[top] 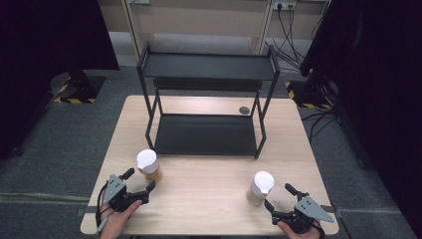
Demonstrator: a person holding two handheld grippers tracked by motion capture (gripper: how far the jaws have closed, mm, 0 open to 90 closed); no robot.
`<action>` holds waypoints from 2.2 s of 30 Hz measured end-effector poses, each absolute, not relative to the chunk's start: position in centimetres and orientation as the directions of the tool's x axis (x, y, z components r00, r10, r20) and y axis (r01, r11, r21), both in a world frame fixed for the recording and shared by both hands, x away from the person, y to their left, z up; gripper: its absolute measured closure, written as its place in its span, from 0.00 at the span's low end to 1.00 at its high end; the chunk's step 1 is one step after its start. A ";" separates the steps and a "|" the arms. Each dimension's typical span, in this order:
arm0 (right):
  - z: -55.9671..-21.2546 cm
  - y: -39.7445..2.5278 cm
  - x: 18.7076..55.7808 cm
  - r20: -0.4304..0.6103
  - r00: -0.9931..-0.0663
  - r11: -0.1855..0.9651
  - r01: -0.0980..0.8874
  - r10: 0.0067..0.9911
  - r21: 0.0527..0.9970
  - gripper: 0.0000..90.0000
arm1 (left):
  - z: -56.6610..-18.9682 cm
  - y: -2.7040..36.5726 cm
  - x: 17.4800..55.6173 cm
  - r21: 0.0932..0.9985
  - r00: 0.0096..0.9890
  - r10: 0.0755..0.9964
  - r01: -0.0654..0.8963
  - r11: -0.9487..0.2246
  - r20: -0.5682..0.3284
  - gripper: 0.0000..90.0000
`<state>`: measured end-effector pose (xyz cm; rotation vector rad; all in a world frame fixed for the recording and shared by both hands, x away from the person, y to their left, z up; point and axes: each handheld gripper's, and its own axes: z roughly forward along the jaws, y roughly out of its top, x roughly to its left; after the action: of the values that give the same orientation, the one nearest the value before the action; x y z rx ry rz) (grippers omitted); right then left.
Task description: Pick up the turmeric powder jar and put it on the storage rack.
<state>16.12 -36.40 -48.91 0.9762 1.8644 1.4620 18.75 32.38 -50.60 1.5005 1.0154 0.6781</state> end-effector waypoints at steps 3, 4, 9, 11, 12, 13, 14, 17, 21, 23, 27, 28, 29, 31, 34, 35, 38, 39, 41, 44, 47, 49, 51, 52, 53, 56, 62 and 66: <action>-48.9 -36.5 16.2 -0.001 -0.568 0.138 0.198 0.823 0.971 0.05 | -50.6 32.3 18.7 0.975 0.460 0.880 0.222 0.016 -0.119 0.05; -48.9 -36.5 16.2 0.000 -0.566 0.136 0.198 0.825 0.971 0.05 | -50.6 32.3 18.7 0.975 0.460 0.880 0.221 0.015 -0.118 0.05; -48.9 -36.6 16.1 0.002 -0.565 0.132 0.197 0.825 0.971 0.05 | -50.6 32.3 18.7 0.975 0.460 0.881 0.220 0.011 -0.113 0.05; -48.9 -36.5 16.1 0.000 -0.566 0.137 0.200 0.824 0.970 0.05 | -50.6 32.3 18.7 0.976 0.460 0.880 0.219 0.012 -0.114 0.05; -48.8 -36.5 16.2 -0.002 -0.567 0.139 0.200 0.824 0.970 0.05 | -50.6 32.3 18.7 0.976 0.460 0.881 0.218 0.011 -0.113 0.05; -48.8 -36.5 16.2 -0.002 -0.567 0.139 0.200 0.824 0.970 0.05 | -50.6 32.3 18.7 0.976 0.459 0.881 0.218 0.010 -0.112 0.05; -48.8 -36.5 16.2 0.000 -0.566 0.139 0.202 0.824 0.970 0.05 | -50.6 32.3 18.6 0.976 0.459 0.881 0.217 0.014 -0.114 0.05; -48.8 -36.5 16.2 0.002 -0.565 0.136 0.202 0.825 0.970 0.05 | -50.5 32.2 18.5 0.979 0.456 0.883 0.203 0.019 -0.111 0.06; -48.8 -36.5 16.2 0.004 -0.564 0.135 0.206 0.826 0.969 0.05 | -50.3 31.9 18.5 0.982 0.456 0.883 0.189 0.023 -0.108 0.07; -48.8 -36.5 16.2 0.005 -0.562 0.135 0.208 0.827 0.969 0.05 | -50.3 31.8 18.6 0.982 0.455 0.884 0.185 0.028 -0.110 0.07; -48.8 -36.5 16.3 0.003 -0.563 0.137 0.207 0.826 0.969 0.05 | -49.8 31.7 19.0 0.985 0.454 0.885 0.173 0.025 -0.102 0.08; -48.8 -36.5 16.3 0.003 -0.563 0.137 0.207 0.826 0.969 0.05 | -49.6 31.6 19.0 0.986 0.452 0.886 0.166 0.031 -0.104 0.08; -48.8 -36.5 16.3 0.003 -0.562 0.137 0.206 0.827 0.969 0.05 | -49.5 31.6 19.1 0.987 0.454 0.886 0.160 0.029 -0.100 0.09; -48.8 -36.5 16.2 0.002 -0.562 0.137 0.204 0.827 0.969 0.05 | -49.2 31.5 19.2 0.988 0.456 0.885 0.152 0.028 -0.095 0.10; -48.8 -36.5 16.3 0.002 -0.562 0.138 0.207 0.827 0.969 0.05 | -48.9 31.3 19.3 0.990 0.456 0.886 0.140 0.026 -0.087 0.11; -48.8 -36.5 16.3 0.003 -0.562 0.137 0.207 0.827 0.969 0.05 | -48.8 31.3 19.4 0.990 0.455 0.886 0.137 0.027 -0.087 0.11; -48.8 -36.4 16.2 0.003 -0.560 0.137 0.207 0.829 0.969 0.05 | -48.5 31.0 19.8 0.991 0.443 0.893 0.134 0.030 -0.087 0.13; -48.8 -36.4 16.2 0.003 -0.560 0.136 0.207 0.829 0.969 0.05 | -48.5 31.0 19.8 0.991 0.443 0.893 0.134 0.030 -0.087 0.13; -48.8 -36.4 16.2 0.003 -0.559 0.137 0.208 0.829 0.969 0.05 | -48.4 30.8 20.1 0.991 0.439 0.895 0.133 0.028 -0.084 0.14; -48.7 -36.4 16.3 0.003 -0.559 0.138 0.210 0.829 0.968 0.05 | -48.4 30.2 20.4 0.992 0.422 0.905 0.124 0.011 -0.063 0.16; -48.8 -36.4 16.3 0.007 -0.558 0.133 0.210 0.830 0.969 0.05 | -48.5 29.9 20.6 0.993 0.415 0.908 0.119 0.005 -0.054 0.19; -48.8 -36.4 16.3 0.007 -0.558 0.133 0.209 0.830 0.969 0.05 | -48.5 29.6 20.9 0.993 0.411 0.911 0.122 -0.008 -0.043 0.20; -48.8 -36.4 16.3 0.007 -0.557 0.131 0.208 0.831 0.969 0.05 | -48.6 29.4 21.0 0.992 0.407 0.912 0.122 -0.009 -0.042 0.22; -48.8 -36.4 16.2 0.007 -0.556 0.131 0.207 0.831 0.970 0.05 | -48.7 29.3 21.1 0.993 0.400 0.915 0.122 -0.004 -0.045 0.23; -48.8 -36.4 16.2 0.007 -0.556 0.131 0.207 0.831 0.970 0.05 | -48.7 29.3 21.1 0.993 0.400 0.915 0.122 -0.004 -0.045 0.24; -48.8 -36.4 16.3 0.009 -0.557 0.130 0.210 0.830 0.969 0.05 | -48.8 29.1 21.2 0.992 0.398 0.916 0.123 0.002 -0.052 0.26; -48.8 -36.4 16.3 0.007 -0.558 0.131 0.207 0.830 0.969 0.05 | -49.0 28.8 21.2 0.993 0.387 0.920 0.119 0.006 -0.052 0.32; -48.8 -36.4 16.3 0.009 -0.557 0.131 0.210 0.830 0.969 0.05 | -49.0 28.9 21.3 0.993 0.389 0.920 0.119 0.007 -0.053 0.33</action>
<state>16.30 -36.43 -48.77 1.0000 1.8601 1.4517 21.28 28.90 -49.03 1.4332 0.9999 0.8279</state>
